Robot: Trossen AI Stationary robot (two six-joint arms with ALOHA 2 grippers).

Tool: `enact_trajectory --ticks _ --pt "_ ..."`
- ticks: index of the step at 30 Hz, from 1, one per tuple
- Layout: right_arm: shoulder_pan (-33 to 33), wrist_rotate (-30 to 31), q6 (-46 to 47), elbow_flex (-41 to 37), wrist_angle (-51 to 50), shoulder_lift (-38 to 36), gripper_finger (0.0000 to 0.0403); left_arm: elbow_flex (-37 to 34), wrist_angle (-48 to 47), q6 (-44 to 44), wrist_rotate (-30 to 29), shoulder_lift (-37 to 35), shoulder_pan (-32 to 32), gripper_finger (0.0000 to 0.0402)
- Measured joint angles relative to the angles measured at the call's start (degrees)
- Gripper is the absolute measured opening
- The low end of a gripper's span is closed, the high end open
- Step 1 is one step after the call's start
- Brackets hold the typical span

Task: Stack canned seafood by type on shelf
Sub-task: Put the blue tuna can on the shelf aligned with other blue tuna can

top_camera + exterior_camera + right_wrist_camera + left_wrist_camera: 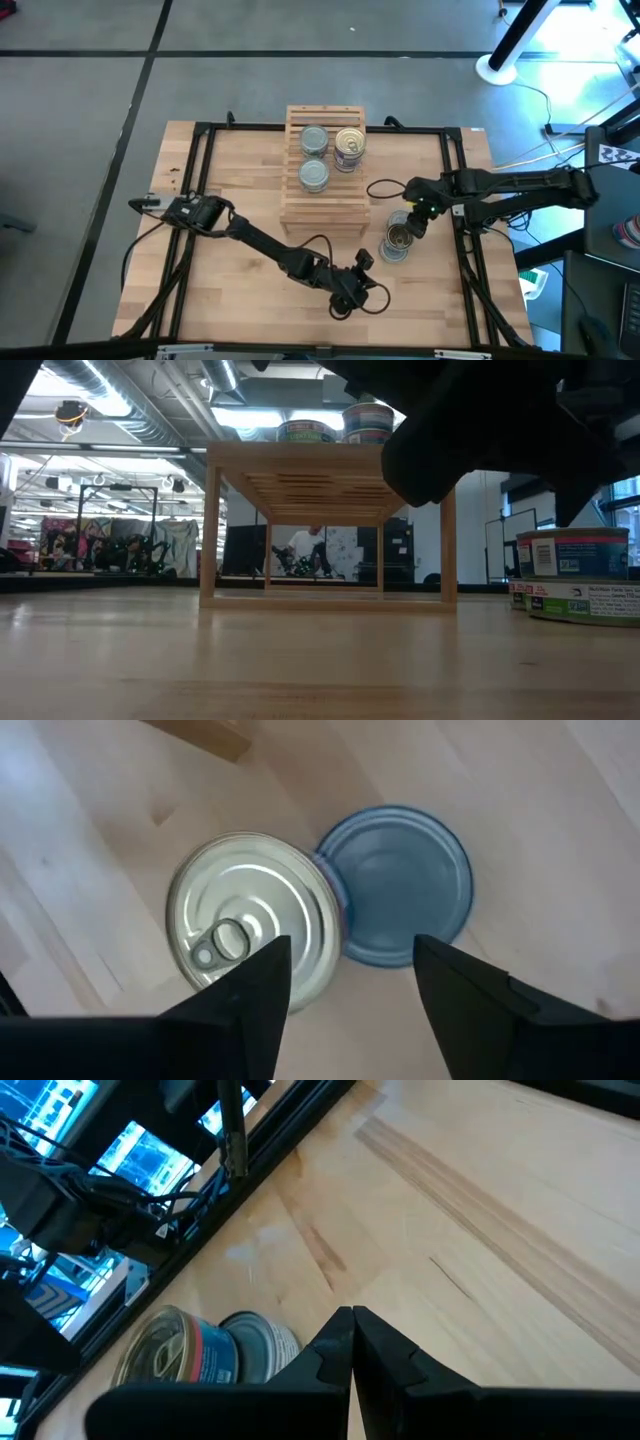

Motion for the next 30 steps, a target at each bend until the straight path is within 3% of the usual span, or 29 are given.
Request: enact_trajectory --ticks 15,30 --pt "0.00 -1.64 -7.70 0.00 2.57 8.38 0.0209 0.00 0.08 -1.38 0.09 -0.07 0.02 0.0005" --pt "0.00 -5.35 -9.50 0.00 2.59 9.61 0.0209 0.00 0.03 -1.58 0.07 -0.17 0.02 0.0005"
